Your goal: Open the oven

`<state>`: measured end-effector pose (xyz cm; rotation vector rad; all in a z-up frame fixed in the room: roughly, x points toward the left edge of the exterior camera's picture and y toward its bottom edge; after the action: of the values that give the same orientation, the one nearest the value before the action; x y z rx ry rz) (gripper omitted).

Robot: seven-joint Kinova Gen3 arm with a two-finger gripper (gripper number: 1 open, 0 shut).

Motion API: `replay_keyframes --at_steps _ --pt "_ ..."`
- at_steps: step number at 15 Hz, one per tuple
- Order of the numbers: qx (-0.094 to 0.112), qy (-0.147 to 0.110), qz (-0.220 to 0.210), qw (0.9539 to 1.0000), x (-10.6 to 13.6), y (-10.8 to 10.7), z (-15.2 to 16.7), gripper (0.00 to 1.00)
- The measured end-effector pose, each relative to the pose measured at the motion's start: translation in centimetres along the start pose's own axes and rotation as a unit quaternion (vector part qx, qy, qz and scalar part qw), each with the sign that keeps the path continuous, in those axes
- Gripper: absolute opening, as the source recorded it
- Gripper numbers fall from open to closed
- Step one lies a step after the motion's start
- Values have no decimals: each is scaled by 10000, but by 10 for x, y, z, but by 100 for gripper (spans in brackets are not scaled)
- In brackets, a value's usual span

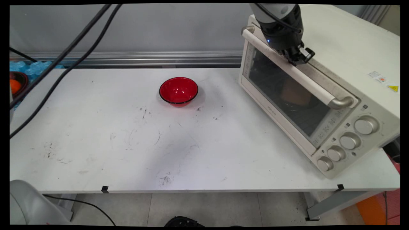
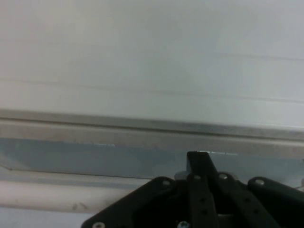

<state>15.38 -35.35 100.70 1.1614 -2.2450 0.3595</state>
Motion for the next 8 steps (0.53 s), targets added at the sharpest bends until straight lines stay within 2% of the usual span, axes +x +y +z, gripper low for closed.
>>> replay_keyframes --at_steps 8 --pt "9 -250 23 9997 -16 -1 6 0"
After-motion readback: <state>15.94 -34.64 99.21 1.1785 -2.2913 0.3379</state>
